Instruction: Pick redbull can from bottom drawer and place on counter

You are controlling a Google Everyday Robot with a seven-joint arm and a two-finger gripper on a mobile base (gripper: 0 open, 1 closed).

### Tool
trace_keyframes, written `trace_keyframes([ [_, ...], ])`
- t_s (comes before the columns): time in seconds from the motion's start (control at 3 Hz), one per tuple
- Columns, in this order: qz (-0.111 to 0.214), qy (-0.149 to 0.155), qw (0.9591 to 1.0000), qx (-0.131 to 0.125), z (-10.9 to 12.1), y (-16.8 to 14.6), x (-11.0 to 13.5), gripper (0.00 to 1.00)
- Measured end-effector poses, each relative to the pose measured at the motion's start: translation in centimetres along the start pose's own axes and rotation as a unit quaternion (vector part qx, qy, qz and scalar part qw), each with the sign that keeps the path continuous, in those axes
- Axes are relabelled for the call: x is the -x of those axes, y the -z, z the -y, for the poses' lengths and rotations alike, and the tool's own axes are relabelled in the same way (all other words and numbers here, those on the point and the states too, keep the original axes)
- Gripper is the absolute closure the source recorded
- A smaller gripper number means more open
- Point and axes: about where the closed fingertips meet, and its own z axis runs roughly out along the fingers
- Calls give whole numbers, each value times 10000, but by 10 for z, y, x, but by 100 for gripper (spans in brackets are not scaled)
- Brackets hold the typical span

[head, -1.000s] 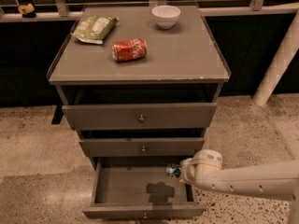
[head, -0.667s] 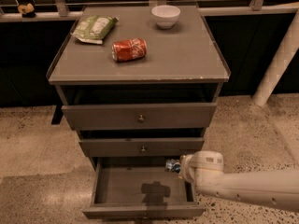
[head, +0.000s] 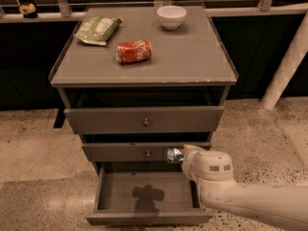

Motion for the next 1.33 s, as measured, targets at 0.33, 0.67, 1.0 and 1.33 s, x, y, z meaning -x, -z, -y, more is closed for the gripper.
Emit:
trace_keyframes([
  [0.33,0,0,10000,0,0,0,0,100],
  [0.67,-101,3,9999,-47,13,-3,-2,100],
  [1.0,-183,139,9989,-409,52,17,5,100],
  [1.33,-233,356,9948,-929,95,53,20,100],
])
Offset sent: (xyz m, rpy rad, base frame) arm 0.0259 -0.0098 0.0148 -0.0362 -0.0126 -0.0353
